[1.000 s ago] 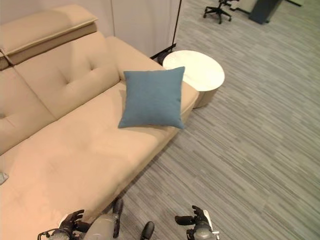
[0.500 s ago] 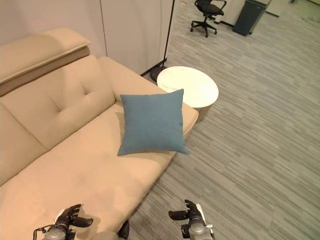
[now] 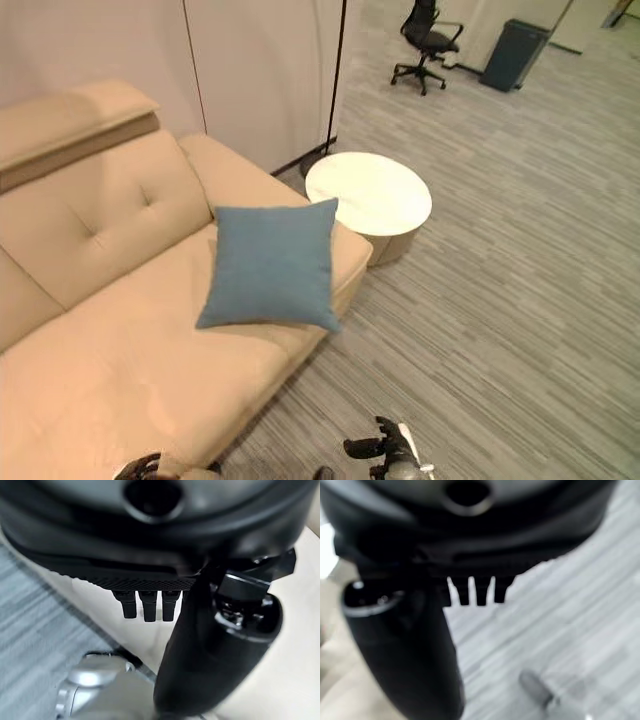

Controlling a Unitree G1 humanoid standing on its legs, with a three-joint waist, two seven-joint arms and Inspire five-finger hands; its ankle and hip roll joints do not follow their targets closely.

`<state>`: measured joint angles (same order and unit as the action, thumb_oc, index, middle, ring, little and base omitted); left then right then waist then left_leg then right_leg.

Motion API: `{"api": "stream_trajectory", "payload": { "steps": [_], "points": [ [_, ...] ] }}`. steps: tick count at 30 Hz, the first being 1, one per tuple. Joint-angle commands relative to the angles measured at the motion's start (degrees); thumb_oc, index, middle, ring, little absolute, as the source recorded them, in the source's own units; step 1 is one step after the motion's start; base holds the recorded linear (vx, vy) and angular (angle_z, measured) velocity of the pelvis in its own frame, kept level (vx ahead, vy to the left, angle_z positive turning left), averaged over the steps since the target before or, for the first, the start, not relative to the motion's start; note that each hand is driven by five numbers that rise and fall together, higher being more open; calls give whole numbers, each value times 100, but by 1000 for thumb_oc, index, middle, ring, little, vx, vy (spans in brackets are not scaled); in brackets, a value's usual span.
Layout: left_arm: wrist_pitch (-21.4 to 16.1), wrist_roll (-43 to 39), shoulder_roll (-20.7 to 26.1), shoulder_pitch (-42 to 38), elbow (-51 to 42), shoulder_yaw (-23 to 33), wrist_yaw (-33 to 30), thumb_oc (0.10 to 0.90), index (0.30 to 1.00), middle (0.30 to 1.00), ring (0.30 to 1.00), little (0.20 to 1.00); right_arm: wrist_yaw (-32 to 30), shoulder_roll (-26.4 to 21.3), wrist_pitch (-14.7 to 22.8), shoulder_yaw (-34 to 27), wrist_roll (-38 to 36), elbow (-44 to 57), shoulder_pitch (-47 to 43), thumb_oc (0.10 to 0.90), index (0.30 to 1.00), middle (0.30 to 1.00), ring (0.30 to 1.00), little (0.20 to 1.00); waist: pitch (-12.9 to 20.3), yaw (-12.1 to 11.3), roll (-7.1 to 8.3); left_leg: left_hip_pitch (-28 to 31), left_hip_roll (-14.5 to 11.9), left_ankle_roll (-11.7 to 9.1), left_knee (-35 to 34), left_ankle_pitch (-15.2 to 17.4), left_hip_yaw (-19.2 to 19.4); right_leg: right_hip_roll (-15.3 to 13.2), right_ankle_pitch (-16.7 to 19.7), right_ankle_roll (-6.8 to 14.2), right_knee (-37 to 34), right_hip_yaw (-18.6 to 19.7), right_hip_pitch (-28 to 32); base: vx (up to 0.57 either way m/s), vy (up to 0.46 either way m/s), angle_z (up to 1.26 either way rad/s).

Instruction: Pick up all the scattered cushions and arrange them neatly on the sofa.

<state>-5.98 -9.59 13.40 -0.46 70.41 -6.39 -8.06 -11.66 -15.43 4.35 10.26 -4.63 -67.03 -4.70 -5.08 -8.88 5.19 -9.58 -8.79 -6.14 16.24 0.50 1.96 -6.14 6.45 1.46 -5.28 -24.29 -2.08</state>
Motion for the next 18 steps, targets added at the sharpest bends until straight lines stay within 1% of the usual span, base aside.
{"api": "stream_trajectory", "payload": {
  "steps": [1,2,3,4,5,6,7,9,10,11,12,14,15,16,17,18],
  "points": [
    [-196,54,73,-392,-255,-212,38,800,900,900,900,900,-184,-307,263,-79,-191,182,-343,800,900,900,900,900,-349,-95,11,11,379,255,-148,295,-106,-267,-480,457,152,150,328,154,-164,23],
    [-191,72,65,-402,-247,-222,54,800,900,900,900,900,-178,-297,258,-90,-192,143,-302,800,900,900,900,900,-337,-86,32,-42,501,298,-217,369,-60,-250,-492,467,102,106,361,120,-89,23],
    [-180,103,65,-414,-240,-243,60,800,900,900,900,900,-192,-291,246,-103,-203,123,-269,800,900,900,900,900,-322,-63,55,-166,590,343,-273,362,98,-234,-509,481,71,45,364,98,-57,42],
    [-166,127,66,-433,-256,-255,70,800,900,900,900,900,-203,-287,219,-129,-225,98,-257,800,900,900,900,900,-308,-64,62,-313,636,379,-329,312,305,-216,-528,493,46,-12,365,159,-32,58],
    [-152,135,61,-426,-253,-249,84,800,900,900,900,900,-204,-275,205,-132,-242,77,-243,800,900,900,900,900,-277,-92,35,-326,626,343,-379,420,378,-143,-638,528,34,54,425,173,2,34],
    [-141,141,69,-416,-254,-235,89,800,900,900,900,900,-215,-260,198,-131,-243,58,-225,800,900,900,900,900,-273,-140,34,-402,683,351,-471,341,410,-101,-675,529,28,54,451,136,46,24],
    [-133,154,86,-404,-237,-227,97,800,900,900,900,900,-216,-235,185,-109,-221,24,-218,800,900,900,900,900,-285,-191,47,-509,785,397,-511,151,357,-100,-618,492,57,10,401,102,79,13],
    [-127,109,112,-340,-156,-168,96,800,900,900,900,900,-184,-153,188,-60,-201,13,-215,800,900,900,900,900,-265,-277,67,-442,923,396,-528,154,50,-54,-714,477,165,62,453,136,73,0],
    [-127,109,113,-339,-156,-167,96,800,900,900,900,900,-185,-152,188,-60,-201,13,-215,800,900,900,900,900,-266,-275,67,-441,924,396,-527,155,49,-55,-716,477,166,60,455,193,114,-25],
    [-99,88,153,-271,-84,-81,99,800,900,900,900,900,-161,-95,167,-49,-141,9,-214,800,900,900,900,900,-213,-321,65,-202,929,465,-734,184,-14,-89,-828,480,459,74,490,122,88,-34],
    [-99,88,153,-271,-84,-81,99,800,900,900,900,900,-162,-95,167,-49,-141,9,-214,800,900,900,900,900,-217,-323,66,-194,930,466,-740,182,-12,-91,-830,480,462,77,493,180,150,-22],
    [-100,80,227,-192,-61,3,105,800,900,900,900,900,-118,-48,171,-51,-101,31,-197,800,900,900,900,900,-192,-433,74,34,975,606,-877,245,-32,-242,-895,580,1012,61,436,154,178,-11],
    [-92,59,280,-149,-83,64,113,800,900,900,900,900,-62,-12,160,-33,-73,43,-247,800,900,900,900,900,-245,-461,18,237,989,763,-924,309,-49,-491,-661,747,1855,161,183,167,240,-41],
    [-86,27,327,-169,-136,74,101,800,900,900,900,900,-49,-7,157,-22,-81,69,-295,800,900,900,900,900,-304,-406,-54,307,987,841,-931,300,-116,-546,-488,813,2374,309,-39,156,242,-43],
    [-99,2,354,-169,-178,76,77,800,900,900,900,900,-41,0,170,-27,-93,99,-316,800,900,900,900,900,-315,-369,-129,389,978,892,-984,306,-187,-546,-448,828,2728,461,-246,113,146,-9],
    [-110,-3,370,-181,-198,67,68,800,900,900,900,900,-45,1,170,-40,-108,109,-344,800,900,900,900,900,-294,-338,-176,471,975,914,-1052,313,-253,-549,-446,816,2811,563,-385,223,81,19]
  ]
}}
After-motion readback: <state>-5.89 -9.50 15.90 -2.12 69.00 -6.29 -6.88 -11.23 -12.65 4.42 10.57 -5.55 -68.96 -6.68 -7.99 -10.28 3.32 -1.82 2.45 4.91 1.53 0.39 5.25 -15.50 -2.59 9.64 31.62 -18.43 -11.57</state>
